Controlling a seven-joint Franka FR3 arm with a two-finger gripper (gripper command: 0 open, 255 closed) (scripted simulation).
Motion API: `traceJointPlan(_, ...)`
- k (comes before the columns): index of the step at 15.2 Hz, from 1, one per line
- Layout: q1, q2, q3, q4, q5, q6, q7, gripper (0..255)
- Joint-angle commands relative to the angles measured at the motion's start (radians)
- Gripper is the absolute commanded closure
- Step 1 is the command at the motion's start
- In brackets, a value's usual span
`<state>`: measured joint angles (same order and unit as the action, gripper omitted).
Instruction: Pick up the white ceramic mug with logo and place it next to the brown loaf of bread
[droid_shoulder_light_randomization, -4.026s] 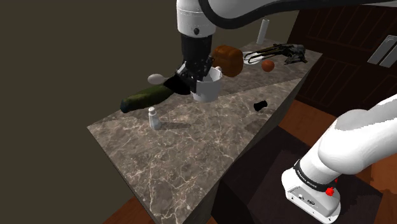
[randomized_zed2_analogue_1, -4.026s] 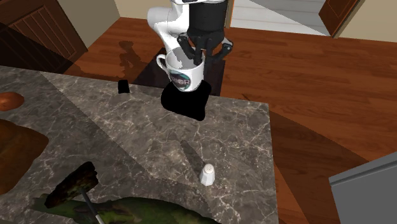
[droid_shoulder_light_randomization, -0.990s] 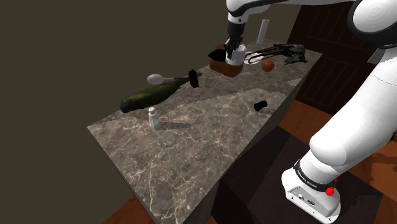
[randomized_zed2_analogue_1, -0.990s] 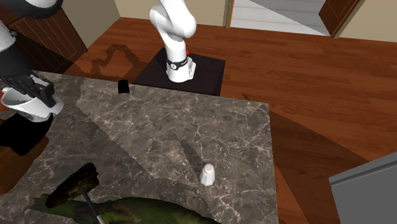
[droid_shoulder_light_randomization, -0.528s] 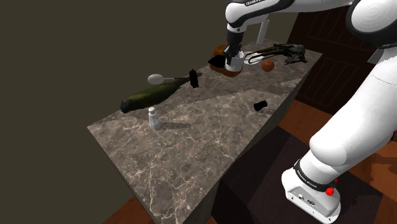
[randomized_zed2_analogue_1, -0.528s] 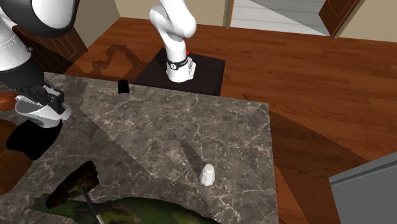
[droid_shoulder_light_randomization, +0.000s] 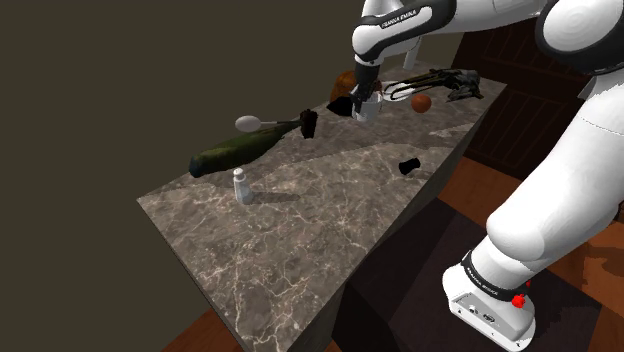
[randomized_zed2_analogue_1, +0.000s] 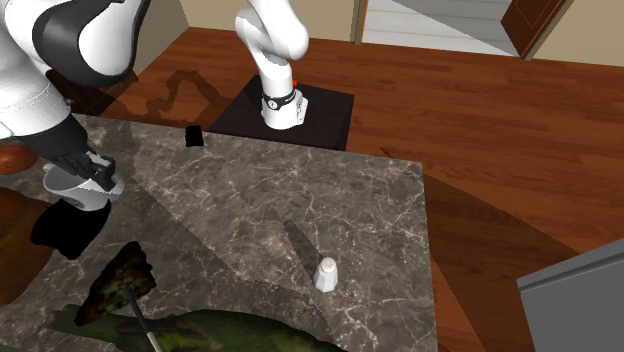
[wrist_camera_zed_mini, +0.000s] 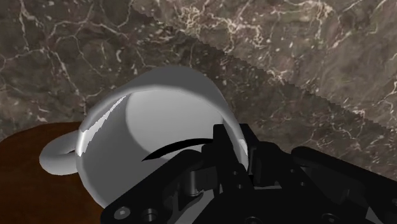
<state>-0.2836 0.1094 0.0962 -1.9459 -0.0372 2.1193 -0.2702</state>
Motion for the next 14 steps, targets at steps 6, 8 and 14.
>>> traceJointPlan(6,0.001,0.038,0.000,-0.052,-0.007,0.090,0.007,255)
traceJointPlan(8,0.002,0.049,-0.001,-0.065,-0.009,0.115,0.009,255)
traceJointPlan(14,0.003,0.089,-0.002,-0.098,-0.016,0.187,0.015,255)
